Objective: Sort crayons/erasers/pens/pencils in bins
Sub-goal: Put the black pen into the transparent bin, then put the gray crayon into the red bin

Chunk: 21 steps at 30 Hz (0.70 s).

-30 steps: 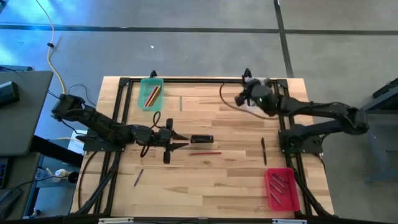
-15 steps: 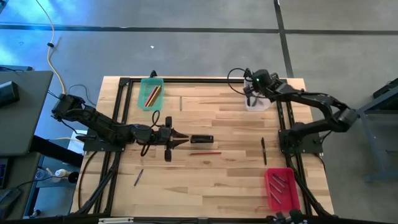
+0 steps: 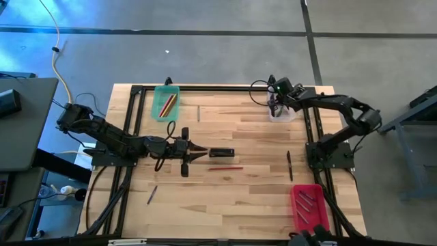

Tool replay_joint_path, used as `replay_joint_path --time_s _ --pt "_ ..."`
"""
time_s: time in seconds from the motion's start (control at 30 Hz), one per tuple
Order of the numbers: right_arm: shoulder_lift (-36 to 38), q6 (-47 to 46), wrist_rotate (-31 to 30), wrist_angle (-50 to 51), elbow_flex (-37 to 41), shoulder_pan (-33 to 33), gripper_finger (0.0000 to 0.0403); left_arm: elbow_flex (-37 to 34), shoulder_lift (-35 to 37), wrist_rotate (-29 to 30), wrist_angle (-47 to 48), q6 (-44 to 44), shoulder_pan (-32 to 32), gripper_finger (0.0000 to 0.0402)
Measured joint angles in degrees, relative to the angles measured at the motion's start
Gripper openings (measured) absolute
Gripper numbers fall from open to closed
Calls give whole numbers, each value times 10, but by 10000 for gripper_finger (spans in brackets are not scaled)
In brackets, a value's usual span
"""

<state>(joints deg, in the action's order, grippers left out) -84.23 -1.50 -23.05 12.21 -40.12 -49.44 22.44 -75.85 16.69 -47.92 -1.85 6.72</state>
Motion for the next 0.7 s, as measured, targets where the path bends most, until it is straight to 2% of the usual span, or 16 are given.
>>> replay_joint_path --time_s 0.3,0.4,0.57,0.7 --pt "33 0 -7 4 0 11 121 0 0 -11 7 -4 0 54" --pt "60 0 -7 16 0 18 141 0 0 -11 23 -4 0 54" --pt "128 -3 18 56 0 51 141 0 0 -11 45 -9 -5 54" --pt "184 -28 47 47 19 111 100 0 0 -2 66 -39 -21 54"
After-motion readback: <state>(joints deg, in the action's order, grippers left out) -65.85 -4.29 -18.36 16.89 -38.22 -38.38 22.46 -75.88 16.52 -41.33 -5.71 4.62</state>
